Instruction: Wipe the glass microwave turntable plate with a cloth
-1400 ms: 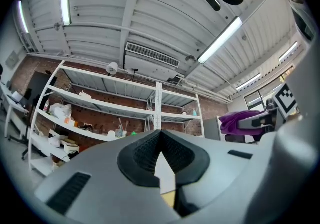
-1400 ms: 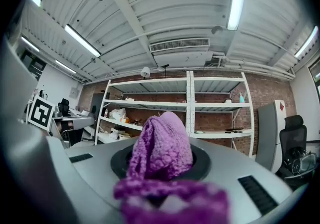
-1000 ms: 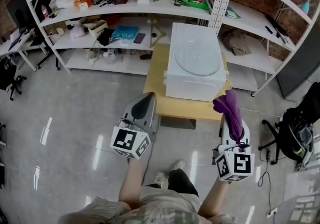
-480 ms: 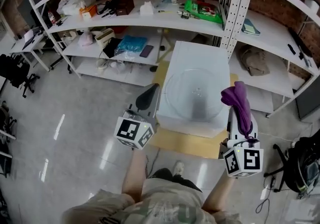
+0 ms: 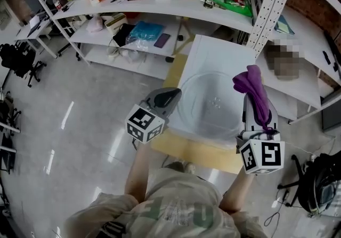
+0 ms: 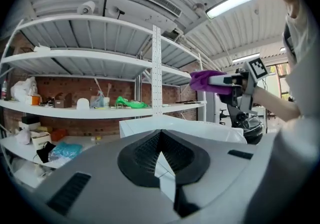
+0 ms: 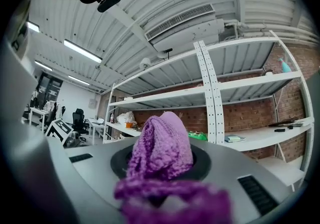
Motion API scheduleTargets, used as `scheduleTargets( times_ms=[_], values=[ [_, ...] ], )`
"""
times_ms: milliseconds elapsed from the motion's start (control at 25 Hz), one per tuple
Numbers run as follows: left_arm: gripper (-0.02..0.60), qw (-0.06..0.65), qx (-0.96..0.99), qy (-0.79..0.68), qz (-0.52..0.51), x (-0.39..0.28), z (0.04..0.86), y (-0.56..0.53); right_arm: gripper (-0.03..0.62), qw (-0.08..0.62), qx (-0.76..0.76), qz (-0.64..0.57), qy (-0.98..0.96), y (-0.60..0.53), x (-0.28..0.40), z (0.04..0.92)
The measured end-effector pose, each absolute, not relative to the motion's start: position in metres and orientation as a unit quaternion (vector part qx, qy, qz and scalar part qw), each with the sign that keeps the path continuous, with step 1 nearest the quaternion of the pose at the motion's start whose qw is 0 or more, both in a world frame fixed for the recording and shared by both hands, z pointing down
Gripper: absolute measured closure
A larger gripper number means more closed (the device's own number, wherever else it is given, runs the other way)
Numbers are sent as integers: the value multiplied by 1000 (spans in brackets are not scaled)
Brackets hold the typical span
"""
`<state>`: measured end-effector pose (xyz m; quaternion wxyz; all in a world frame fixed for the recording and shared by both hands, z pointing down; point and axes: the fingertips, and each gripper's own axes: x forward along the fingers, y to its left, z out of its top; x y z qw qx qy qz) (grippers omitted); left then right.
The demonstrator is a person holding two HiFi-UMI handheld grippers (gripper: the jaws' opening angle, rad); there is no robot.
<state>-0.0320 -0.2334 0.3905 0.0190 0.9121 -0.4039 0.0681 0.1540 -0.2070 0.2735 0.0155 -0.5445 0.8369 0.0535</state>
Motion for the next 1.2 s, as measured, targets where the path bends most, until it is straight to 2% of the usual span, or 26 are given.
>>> scheduleTargets(
  times_ms=[200,520,1000,1200],
  values=[
    [578,35,925,-371,80,-25,402,-241,546,-1,-534,54,844,-232,136,277],
    [580,36,934,-334,124,-11,425,-242,546,-71,-496,61,863,-249,109,300],
    [580,27,933,-350,86,-15,430,-247,546,-277,-343,77,894,-252,31,371],
    [580,27,932,-350,90,-15,431,-247,546,-332,-309,75,888,-262,12,395]
  ],
)
